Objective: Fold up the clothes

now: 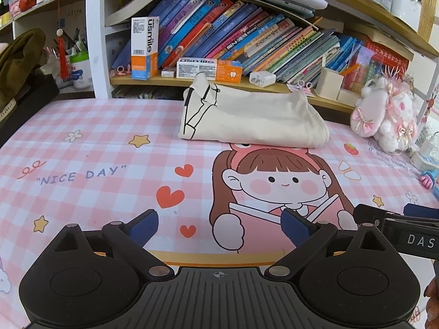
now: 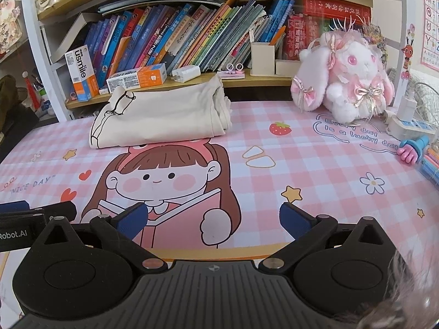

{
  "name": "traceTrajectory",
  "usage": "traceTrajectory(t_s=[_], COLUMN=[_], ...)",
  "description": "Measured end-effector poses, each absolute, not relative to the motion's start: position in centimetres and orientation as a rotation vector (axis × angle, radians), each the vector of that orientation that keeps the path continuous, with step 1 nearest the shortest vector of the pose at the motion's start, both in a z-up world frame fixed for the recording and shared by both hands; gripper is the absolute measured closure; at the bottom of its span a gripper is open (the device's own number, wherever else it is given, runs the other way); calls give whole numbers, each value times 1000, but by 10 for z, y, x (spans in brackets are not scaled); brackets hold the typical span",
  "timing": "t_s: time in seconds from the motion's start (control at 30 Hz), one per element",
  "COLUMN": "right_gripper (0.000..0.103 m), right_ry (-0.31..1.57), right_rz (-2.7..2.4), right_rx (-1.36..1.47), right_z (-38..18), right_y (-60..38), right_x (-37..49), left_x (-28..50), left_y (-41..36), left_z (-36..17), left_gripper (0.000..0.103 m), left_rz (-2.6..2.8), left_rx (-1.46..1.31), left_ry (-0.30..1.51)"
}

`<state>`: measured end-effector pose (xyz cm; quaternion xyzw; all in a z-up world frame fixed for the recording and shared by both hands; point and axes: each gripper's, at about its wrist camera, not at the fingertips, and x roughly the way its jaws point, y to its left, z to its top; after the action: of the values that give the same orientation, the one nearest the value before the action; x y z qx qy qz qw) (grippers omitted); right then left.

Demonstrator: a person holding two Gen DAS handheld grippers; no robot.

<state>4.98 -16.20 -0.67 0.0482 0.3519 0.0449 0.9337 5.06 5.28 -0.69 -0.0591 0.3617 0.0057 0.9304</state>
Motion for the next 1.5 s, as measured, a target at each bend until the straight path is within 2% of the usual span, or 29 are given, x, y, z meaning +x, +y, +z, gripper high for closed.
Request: traceTrajectory(t_s=[1.5], right_gripper=[0], right_ry=[757], right_rz=[100], right_rx=[83], right_z=[-12], right_y=[-157], right_x=[58], left_x=[59], left_y=[51], left_z=[-19], left_gripper=[5], left_rz=[10], left_rx=[-117], left_ry=[779])
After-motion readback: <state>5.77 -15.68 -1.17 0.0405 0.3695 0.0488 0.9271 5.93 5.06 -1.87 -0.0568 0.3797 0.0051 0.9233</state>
